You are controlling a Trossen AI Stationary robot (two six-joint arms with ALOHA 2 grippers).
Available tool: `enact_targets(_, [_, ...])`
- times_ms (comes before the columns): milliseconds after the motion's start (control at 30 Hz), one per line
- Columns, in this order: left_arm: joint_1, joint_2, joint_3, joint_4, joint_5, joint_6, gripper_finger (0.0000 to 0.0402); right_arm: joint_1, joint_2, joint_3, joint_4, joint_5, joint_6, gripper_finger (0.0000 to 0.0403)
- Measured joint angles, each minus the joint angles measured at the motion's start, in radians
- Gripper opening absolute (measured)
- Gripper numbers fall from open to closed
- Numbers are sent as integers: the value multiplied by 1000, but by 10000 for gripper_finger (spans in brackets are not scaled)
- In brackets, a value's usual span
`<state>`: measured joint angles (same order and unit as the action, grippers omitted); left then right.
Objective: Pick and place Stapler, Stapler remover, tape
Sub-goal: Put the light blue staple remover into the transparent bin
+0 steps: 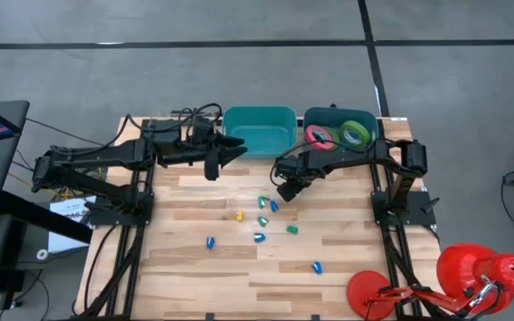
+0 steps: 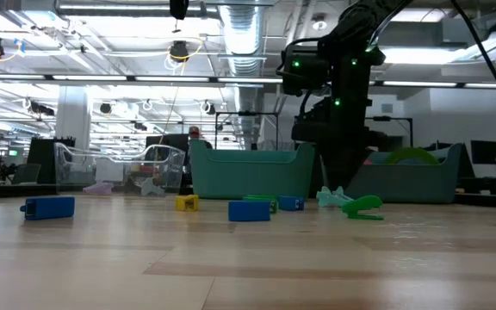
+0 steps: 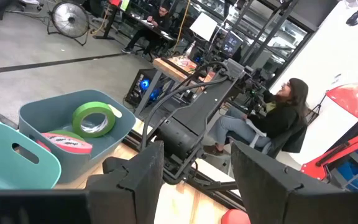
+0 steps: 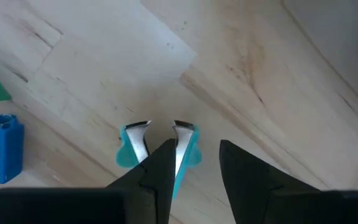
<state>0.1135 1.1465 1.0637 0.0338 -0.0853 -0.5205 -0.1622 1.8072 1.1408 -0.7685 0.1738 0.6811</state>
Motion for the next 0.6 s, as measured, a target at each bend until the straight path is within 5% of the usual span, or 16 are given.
enact_targets(600, [0,0,0,0,0,0,178,-17,0,0,0,-44,-10,77])
